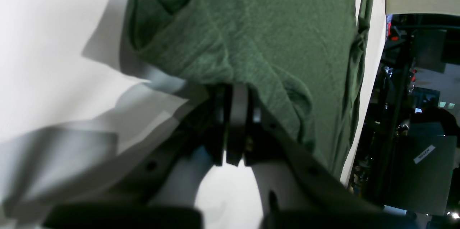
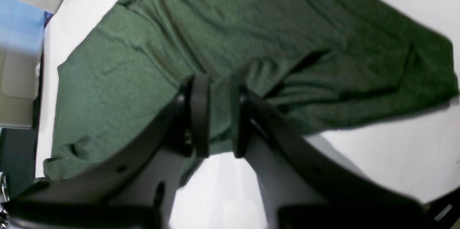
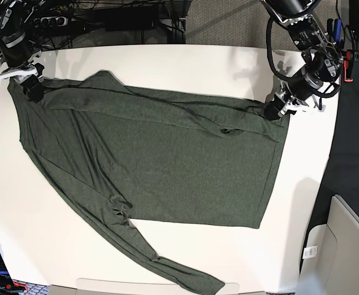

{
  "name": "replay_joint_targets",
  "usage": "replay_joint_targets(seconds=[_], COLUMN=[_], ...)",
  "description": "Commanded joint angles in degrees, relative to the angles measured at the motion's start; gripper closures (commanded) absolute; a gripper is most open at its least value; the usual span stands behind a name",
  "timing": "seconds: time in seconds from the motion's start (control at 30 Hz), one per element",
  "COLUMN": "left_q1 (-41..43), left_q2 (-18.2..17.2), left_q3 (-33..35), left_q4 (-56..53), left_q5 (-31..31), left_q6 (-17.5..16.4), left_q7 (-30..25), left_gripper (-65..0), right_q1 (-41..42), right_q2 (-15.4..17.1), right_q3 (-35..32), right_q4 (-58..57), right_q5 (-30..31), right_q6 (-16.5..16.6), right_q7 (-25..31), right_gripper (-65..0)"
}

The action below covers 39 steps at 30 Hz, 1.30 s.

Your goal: Fold the T-shirt properly

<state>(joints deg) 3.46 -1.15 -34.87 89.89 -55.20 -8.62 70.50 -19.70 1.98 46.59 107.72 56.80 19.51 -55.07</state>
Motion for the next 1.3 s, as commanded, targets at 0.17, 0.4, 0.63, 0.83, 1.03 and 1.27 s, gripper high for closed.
replay_joint_targets(seconds=[0.17,0.4,0.63,0.83,1.03,1.27], left_q1=[0.8,3.1,4.7,5.1,5.1,5.2], left_q2=[-0.7,-1.1,-1.1,-1.1,-1.1,-1.1], left_q3=[-0.2,-0.7,-5.2,-5.4,-5.4,-5.4], left_q4=[1.7,3.6,3.6,3.6,3.6,3.6], left_q5=[-1.3,-1.3,-1.3,-2.4,-2.4,-2.4], left_q6=[-0.5,-0.5,-0.5,-0.5,-0.5,-0.5], left_q7=[0.3,0.1,0.8,0.8,0.8,0.8], left_gripper=[0.0,0.0,0.0,0.0,0.0,0.0], right_q1=[0.1,-0.3,-2.4,-1.4,-0.6,-2.0], right_q2=[0.7,0.6,0.3,-0.7,-2.1,-2.2], right_q3=[0.2,0.0,-1.4,-1.5,-1.2,-1.1], right_q4=[0.6,0.0,-3.9,-8.2,-15.4,-17.5], right_q5=[1.1,1.1,1.5,1.7,5.2,9.0], right_q6=[0.5,0.5,0.5,0.5,0.5,0.5], right_q7=[1.0,1.0,0.9,0.9,0.9,1.0], right_gripper=[-11.1,-11.1,-20.6,-24.0,-24.0,-24.0])
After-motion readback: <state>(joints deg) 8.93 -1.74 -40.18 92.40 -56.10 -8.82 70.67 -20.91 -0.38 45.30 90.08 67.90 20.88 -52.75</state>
